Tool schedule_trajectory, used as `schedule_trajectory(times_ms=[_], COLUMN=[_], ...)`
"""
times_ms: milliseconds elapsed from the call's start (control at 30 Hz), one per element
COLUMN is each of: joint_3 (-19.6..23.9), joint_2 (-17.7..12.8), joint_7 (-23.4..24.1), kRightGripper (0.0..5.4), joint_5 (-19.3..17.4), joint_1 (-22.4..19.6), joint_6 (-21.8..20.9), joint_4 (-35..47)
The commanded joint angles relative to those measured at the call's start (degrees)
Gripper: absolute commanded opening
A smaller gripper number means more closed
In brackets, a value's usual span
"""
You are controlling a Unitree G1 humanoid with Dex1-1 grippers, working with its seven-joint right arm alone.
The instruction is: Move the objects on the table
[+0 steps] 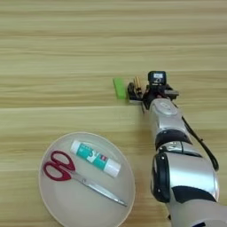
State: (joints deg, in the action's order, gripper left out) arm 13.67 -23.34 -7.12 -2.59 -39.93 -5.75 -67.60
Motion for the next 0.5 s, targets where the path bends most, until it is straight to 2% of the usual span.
schedule_trajectory(times_ms=[33, 500], joint_3=[-0.79, -2.56], joint_2=[-2.84, -2.19], joint_7=[0.4, 0.22], kRightGripper=[5.38, 5.38], joint_5=[0.85, 2.23], joint_1=[-5.42, -4.95], joint_6=[-1.74, -0.85], joint_4=[1.83, -0.65])
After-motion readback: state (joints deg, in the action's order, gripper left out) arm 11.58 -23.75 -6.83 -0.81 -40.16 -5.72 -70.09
